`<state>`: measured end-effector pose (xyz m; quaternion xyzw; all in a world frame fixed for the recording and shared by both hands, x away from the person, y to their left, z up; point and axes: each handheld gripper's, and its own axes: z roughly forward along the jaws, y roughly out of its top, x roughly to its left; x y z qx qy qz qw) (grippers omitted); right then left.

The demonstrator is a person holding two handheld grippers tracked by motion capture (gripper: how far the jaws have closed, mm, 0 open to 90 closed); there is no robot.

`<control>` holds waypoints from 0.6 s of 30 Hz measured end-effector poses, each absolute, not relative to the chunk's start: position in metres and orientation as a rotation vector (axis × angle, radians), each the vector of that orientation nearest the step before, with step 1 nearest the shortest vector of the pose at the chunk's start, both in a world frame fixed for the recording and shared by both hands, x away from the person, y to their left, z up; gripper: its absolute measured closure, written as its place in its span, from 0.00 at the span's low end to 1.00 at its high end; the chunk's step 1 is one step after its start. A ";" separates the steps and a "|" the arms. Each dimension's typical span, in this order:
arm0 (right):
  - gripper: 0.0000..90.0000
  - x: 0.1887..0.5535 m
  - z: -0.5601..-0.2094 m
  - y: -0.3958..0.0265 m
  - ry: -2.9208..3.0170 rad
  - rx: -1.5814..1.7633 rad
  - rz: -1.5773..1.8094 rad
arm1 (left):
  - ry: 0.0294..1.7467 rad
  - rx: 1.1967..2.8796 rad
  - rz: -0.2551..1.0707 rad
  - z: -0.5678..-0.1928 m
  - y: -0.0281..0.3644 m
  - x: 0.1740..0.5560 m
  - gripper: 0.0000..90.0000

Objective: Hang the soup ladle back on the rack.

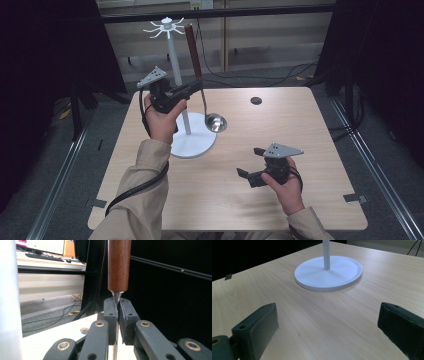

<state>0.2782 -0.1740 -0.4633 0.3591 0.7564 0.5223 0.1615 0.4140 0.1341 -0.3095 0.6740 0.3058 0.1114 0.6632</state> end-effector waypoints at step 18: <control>0.03 0.279 -0.464 -0.176 2.158 1.023 1.492 | 0.708 1.491 0.259 -0.315 0.144 0.419 0.94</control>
